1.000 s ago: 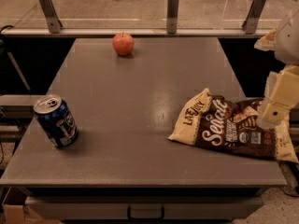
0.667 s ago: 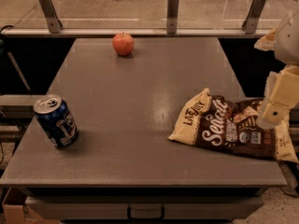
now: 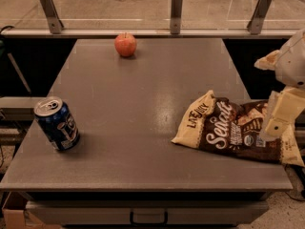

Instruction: Move brown chip bag near apple

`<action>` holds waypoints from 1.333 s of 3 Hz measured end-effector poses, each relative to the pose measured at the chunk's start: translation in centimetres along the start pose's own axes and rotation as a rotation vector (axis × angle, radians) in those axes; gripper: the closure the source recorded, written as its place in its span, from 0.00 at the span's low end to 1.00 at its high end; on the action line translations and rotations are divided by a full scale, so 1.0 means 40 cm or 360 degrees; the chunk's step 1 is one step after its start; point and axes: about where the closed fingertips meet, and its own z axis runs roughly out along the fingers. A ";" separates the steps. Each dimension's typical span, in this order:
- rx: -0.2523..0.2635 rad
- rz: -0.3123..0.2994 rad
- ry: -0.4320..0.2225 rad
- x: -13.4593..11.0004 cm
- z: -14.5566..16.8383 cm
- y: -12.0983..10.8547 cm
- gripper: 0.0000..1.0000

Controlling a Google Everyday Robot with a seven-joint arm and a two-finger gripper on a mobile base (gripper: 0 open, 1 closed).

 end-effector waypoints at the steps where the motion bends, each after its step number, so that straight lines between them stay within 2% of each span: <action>1: -0.0090 -0.0034 0.0054 0.059 0.115 0.011 0.00; 2: -0.0139 -0.0053 0.0095 0.096 0.174 0.022 0.00; 3: -0.0127 -0.0072 0.0118 0.119 0.192 0.019 0.17; 4: -0.0103 -0.0092 0.0124 0.119 0.193 0.006 0.41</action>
Offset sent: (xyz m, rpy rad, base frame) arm 0.0023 -0.0312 -0.1089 -0.0738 0.1301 0.0544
